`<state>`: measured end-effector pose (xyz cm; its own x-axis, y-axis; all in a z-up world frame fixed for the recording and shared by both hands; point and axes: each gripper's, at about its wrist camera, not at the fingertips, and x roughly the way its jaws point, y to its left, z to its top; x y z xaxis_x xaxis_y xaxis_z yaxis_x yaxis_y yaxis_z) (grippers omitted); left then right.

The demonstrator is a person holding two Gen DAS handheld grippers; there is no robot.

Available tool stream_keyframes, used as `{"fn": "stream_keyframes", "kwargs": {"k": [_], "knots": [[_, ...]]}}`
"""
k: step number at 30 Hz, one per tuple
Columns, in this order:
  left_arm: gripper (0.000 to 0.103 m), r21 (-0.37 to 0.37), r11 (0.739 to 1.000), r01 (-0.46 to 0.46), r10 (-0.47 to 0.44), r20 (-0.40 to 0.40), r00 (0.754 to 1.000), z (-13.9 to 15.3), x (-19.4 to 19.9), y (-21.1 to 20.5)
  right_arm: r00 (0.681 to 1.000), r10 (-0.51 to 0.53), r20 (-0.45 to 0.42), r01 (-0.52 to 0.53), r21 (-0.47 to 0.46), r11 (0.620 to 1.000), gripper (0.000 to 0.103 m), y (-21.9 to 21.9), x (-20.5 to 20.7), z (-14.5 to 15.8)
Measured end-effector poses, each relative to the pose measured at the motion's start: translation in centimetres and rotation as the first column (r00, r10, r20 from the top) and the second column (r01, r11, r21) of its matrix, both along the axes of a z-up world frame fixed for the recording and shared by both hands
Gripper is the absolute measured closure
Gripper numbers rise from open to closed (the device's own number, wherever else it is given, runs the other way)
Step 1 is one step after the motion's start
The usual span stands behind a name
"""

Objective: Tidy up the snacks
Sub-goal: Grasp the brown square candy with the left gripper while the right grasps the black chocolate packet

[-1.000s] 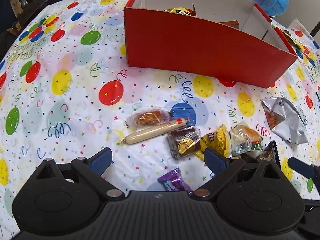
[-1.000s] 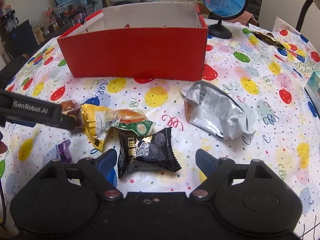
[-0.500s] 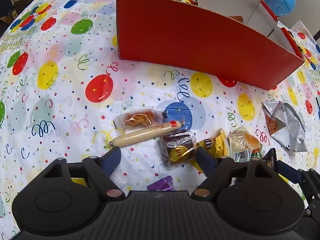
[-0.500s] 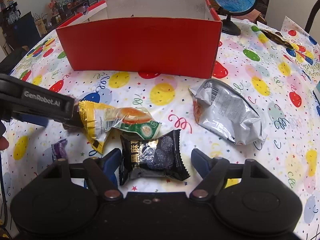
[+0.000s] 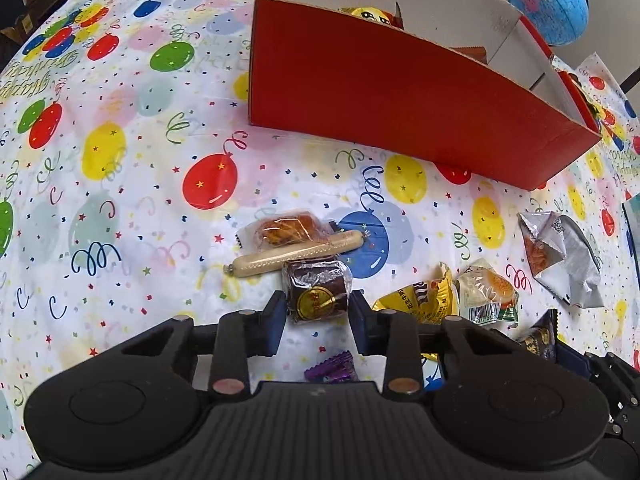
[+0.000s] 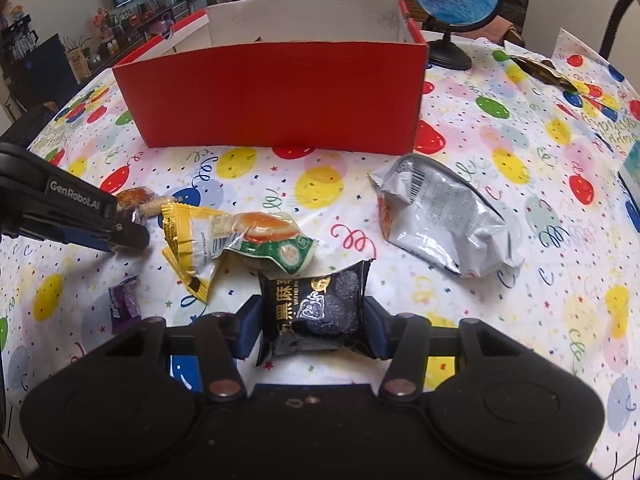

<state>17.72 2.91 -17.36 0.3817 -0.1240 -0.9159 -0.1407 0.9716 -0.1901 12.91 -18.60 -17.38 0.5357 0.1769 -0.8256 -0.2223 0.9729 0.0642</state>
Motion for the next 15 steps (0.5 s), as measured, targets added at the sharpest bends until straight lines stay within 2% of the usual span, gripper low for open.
{"fn": "stream_keyframes", "kwargs": {"k": [15], "knots": [[0.072,-0.001,1.000,0.014,-0.014,0.085,0.996,4.1,-3.1,-0.2,0.995,-0.048,0.093,0.042,0.061,0.997,0.052,-1.6,-2.8,3.7]]}}
